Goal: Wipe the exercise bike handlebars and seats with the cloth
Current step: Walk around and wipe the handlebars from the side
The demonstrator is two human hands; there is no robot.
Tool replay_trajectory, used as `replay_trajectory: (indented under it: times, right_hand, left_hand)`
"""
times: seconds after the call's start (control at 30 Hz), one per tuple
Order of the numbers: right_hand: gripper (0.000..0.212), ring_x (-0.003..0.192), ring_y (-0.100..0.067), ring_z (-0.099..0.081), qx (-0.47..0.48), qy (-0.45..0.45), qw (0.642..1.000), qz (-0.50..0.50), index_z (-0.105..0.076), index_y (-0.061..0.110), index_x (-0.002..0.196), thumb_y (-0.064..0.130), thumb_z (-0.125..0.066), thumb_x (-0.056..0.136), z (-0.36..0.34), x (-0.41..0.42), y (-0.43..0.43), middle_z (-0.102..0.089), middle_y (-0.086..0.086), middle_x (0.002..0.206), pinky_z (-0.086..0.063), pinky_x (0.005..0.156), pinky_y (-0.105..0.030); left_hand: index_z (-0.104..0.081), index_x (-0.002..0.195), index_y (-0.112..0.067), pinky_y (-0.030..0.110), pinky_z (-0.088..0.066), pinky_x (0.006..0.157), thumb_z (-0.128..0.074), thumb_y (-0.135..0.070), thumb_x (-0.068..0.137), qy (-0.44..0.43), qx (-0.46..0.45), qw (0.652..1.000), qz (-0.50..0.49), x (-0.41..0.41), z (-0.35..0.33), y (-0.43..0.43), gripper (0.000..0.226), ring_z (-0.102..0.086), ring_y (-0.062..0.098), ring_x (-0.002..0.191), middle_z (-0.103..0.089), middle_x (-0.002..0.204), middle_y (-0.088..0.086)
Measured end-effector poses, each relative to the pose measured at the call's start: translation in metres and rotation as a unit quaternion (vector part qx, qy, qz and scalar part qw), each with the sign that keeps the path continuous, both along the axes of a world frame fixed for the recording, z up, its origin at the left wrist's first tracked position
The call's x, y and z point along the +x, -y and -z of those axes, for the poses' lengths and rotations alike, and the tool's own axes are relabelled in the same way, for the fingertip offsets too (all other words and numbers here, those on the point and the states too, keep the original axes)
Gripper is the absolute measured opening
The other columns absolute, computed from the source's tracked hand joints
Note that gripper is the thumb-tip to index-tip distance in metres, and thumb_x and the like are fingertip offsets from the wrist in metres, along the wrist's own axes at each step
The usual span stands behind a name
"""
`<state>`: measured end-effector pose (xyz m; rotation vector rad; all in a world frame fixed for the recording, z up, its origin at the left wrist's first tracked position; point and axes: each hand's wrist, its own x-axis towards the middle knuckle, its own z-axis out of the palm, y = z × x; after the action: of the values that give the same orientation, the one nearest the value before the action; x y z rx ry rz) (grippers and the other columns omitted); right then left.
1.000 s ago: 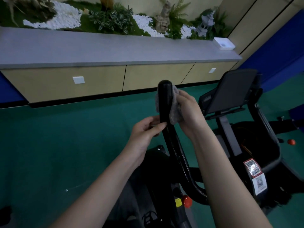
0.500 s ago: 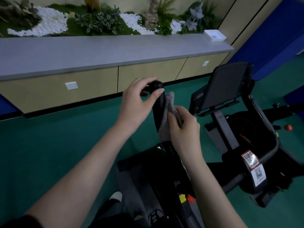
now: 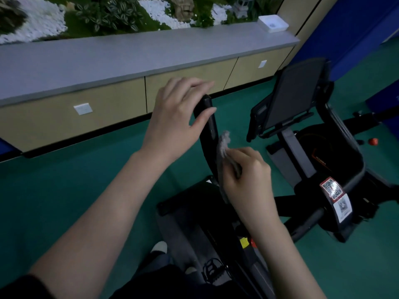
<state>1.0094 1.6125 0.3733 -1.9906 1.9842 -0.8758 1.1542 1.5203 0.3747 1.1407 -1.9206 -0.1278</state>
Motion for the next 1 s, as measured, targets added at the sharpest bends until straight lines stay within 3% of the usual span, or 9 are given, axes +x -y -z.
replay_trajectory:
  times: [0.1, 0.2, 0.27, 0.37, 0.5, 0.6, 0.73, 0.87, 1.0]
  right_hand:
    - [0.024, 0.092, -0.027, -0.06, -0.044, 0.015, 0.999, 0.016, -0.072, 0.002, 0.101, -0.005, -0.058, 0.083, 0.001, 0.0, -0.006, -0.065, -0.008, 0.096, -0.039, 0.079, -0.018]
    - [0.02, 0.095, -0.026, -0.056, -0.138, 0.029, 0.99, -0.013, -0.071, -0.001, 0.103, -0.002, -0.059, 0.087, 0.006, 0.014, -0.006, -0.063, -0.013, 0.103, -0.041, 0.084, -0.023]
    - [0.02, 0.095, -0.028, -0.055, -0.159, 0.034, 0.986, -0.035, -0.071, -0.002, 0.103, -0.001, -0.058, 0.088, 0.009, 0.017, 0.002, -0.063, -0.015, 0.105, -0.042, 0.085, -0.026]
    - [0.018, 0.095, -0.03, -0.055, -0.125, 0.025, 0.991, -0.049, -0.072, 0.0, 0.1, -0.001, -0.06, 0.087, 0.012, 0.015, 0.003, -0.061, -0.013, 0.103, -0.041, 0.084, -0.025]
    - [0.018, 0.095, -0.026, -0.054, -0.102, -0.013, 0.993, -0.058, -0.072, 0.002, 0.097, -0.005, -0.062, 0.085, 0.016, 0.006, -0.017, -0.063, -0.008, 0.101, -0.04, 0.085, -0.02]
    - [0.023, 0.098, -0.023, -0.058, -0.098, 0.015, 0.994, 0.036, -0.071, 0.004, 0.102, 0.0, -0.055, 0.086, 0.01, 0.001, -0.013, -0.064, -0.004, 0.103, -0.046, 0.084, -0.026]
    - [0.021, 0.084, -0.008, -0.063, -0.024, 0.152, 0.982, 0.108, -0.071, 0.015, 0.097, 0.008, -0.053, 0.089, 0.002, 0.01, 0.02, -0.068, 0.007, 0.087, -0.045, 0.072, -0.022]
    - [0.019, 0.067, -0.017, -0.053, 0.097, 0.204, 0.97, 0.09, -0.061, 0.018, 0.079, 0.013, -0.047, 0.091, 0.001, 0.014, 0.042, -0.055, 0.002, 0.064, -0.038, 0.061, -0.027]
    - [0.019, 0.073, -0.022, -0.056, 0.192, 0.204, 0.959, 0.032, -0.062, 0.014, 0.081, 0.014, -0.049, 0.094, 0.001, -0.016, 0.032, -0.062, -0.01, 0.072, -0.042, 0.068, -0.037]
  left_hand:
    - [-0.072, 0.103, -0.011, 0.04, -0.033, 0.096, -0.06, -0.027, 0.09, 0.088, -0.073, 0.992, 0.055, -0.001, -0.004, 0.007, 0.024, -0.055, 0.025, 0.114, -0.067, 0.11, 0.001]
    - [-0.075, 0.09, -0.009, 0.043, -0.036, 0.096, -0.062, -0.023, 0.089, 0.121, -0.048, 0.984, 0.125, 0.001, -0.006, 0.016, 0.019, -0.058, 0.026, 0.109, -0.069, 0.101, 0.001]
    - [-0.075, 0.089, -0.007, 0.045, -0.041, 0.092, -0.063, -0.019, 0.089, 0.091, 0.015, 0.982, 0.165, 0.004, -0.011, 0.022, 0.017, -0.059, 0.025, 0.102, -0.07, 0.098, 0.002]
    - [-0.075, 0.09, -0.006, 0.036, -0.044, 0.091, -0.063, -0.018, 0.09, 0.023, 0.104, 0.974, 0.201, 0.008, -0.02, 0.031, 0.017, -0.059, 0.018, 0.095, -0.07, 0.096, -0.001]
    - [-0.074, 0.088, -0.005, 0.03, -0.043, 0.09, -0.063, -0.018, 0.09, 0.038, 0.115, 0.967, 0.222, 0.009, -0.022, 0.037, 0.017, -0.059, 0.016, 0.094, -0.069, 0.095, 0.001]
    - [-0.074, 0.091, -0.005, 0.031, -0.042, 0.091, -0.061, -0.018, 0.091, 0.032, 0.105, 0.968, 0.224, 0.009, -0.018, 0.035, 0.018, -0.058, 0.018, 0.095, -0.069, 0.097, 0.001]
    - [-0.073, 0.091, -0.004, 0.028, -0.041, 0.089, -0.06, -0.017, 0.091, 0.021, 0.084, 0.973, 0.216, 0.006, -0.016, 0.033, 0.018, -0.057, 0.019, 0.095, -0.069, 0.098, 0.002]
    - [-0.072, 0.087, -0.004, 0.012, -0.037, 0.081, -0.06, -0.016, 0.09, 0.013, 0.078, 0.976, 0.201, 0.006, -0.015, 0.031, 0.018, -0.058, 0.016, 0.092, -0.069, 0.095, 0.002]
    - [-0.072, 0.087, -0.003, 0.025, -0.042, 0.088, -0.059, -0.014, 0.091, 0.001, 0.086, 0.977, 0.194, 0.003, -0.015, 0.027, 0.017, -0.059, 0.016, 0.094, -0.068, 0.096, 0.003]
